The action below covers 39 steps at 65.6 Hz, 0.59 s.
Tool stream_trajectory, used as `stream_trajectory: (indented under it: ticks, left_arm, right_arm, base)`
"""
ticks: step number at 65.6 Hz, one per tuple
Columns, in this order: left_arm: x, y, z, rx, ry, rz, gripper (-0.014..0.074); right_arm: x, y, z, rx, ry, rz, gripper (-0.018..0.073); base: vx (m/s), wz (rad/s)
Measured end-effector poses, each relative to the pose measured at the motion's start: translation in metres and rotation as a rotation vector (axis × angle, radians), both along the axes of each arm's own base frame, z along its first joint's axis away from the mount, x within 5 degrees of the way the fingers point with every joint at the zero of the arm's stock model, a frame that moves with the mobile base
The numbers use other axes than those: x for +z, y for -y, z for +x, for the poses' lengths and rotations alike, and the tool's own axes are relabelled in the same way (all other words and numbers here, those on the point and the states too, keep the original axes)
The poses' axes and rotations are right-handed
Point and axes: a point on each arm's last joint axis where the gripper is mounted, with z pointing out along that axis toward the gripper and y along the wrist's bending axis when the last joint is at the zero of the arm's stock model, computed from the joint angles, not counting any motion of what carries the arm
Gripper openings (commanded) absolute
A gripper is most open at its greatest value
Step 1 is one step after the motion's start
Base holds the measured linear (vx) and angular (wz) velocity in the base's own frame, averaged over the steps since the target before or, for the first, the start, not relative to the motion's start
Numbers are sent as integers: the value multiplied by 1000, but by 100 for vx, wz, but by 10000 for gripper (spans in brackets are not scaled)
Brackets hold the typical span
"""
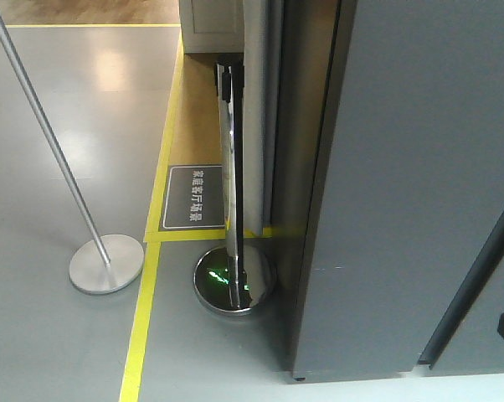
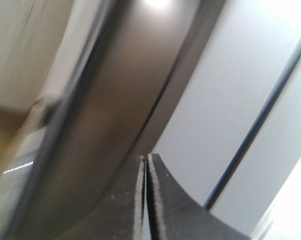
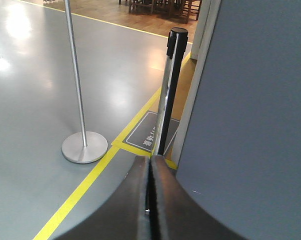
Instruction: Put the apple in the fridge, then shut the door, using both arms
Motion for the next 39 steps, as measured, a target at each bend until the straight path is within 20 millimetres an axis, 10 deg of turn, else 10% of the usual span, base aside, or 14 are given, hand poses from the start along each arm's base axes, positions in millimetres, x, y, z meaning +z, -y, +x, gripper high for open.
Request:
stream_trajectory:
  ticks: [17,39]
  left_arm:
    - [10,-16,1,38,-3,-487,-8]
    - [-9,-28,5,347,99,67,-8]
  right_arm:
    - [0,0,0,1,-1,0,-3]
    - [0,0,0,1,-1,0,-3]
  base:
    - [0,0]
    - [0,0]
